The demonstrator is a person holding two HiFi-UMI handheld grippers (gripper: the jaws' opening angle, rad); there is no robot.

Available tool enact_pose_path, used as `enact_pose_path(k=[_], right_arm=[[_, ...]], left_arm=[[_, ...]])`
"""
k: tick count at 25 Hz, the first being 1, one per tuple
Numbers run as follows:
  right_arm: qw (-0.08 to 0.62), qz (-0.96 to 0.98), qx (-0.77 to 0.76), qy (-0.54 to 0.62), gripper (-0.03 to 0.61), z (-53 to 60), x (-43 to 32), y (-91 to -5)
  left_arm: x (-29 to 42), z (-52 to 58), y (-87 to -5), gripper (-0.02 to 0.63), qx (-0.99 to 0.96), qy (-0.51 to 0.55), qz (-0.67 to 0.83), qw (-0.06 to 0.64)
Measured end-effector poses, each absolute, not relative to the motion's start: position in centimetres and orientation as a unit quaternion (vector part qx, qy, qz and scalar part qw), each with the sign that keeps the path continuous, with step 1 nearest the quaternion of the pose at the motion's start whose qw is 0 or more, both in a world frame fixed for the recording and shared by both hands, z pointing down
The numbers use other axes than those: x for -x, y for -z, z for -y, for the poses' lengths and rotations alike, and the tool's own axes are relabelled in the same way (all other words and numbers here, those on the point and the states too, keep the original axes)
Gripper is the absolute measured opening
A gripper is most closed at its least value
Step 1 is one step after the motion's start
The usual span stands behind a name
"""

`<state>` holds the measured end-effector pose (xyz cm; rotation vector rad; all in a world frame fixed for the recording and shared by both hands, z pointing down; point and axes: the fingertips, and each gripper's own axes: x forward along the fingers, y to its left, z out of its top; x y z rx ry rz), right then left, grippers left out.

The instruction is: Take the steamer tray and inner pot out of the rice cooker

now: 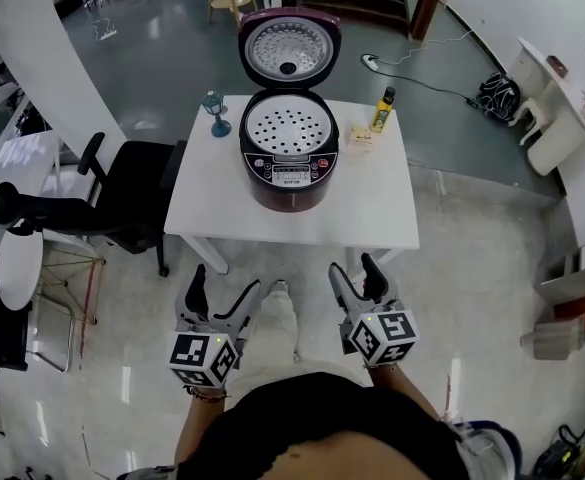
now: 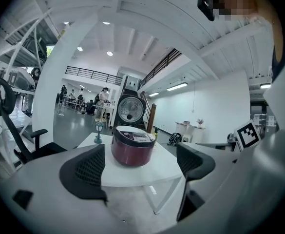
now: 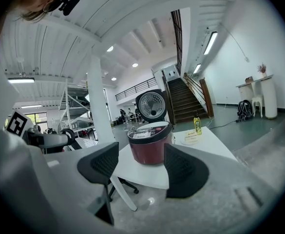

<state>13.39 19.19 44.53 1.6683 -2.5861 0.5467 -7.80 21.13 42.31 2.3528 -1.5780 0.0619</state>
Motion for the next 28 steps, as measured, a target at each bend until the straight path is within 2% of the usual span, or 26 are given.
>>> enact_pose_path(k=[9, 28], right_arm=[[0.024, 0.814, -0.560, -0.153, 0.275, -12.5, -14.8, -44.1], [0.033, 0.800, -0.584, -0.137, 0.275, 3.1, -14.5, -42.4]], left_arm=[[7.9, -13.2, -41.4, 0.438, -0.811, 0.005, 0.562, 0.162], [10.0, 4.0, -41.1, 0.437, -0.816, -0.054, 0.556, 0.146]])
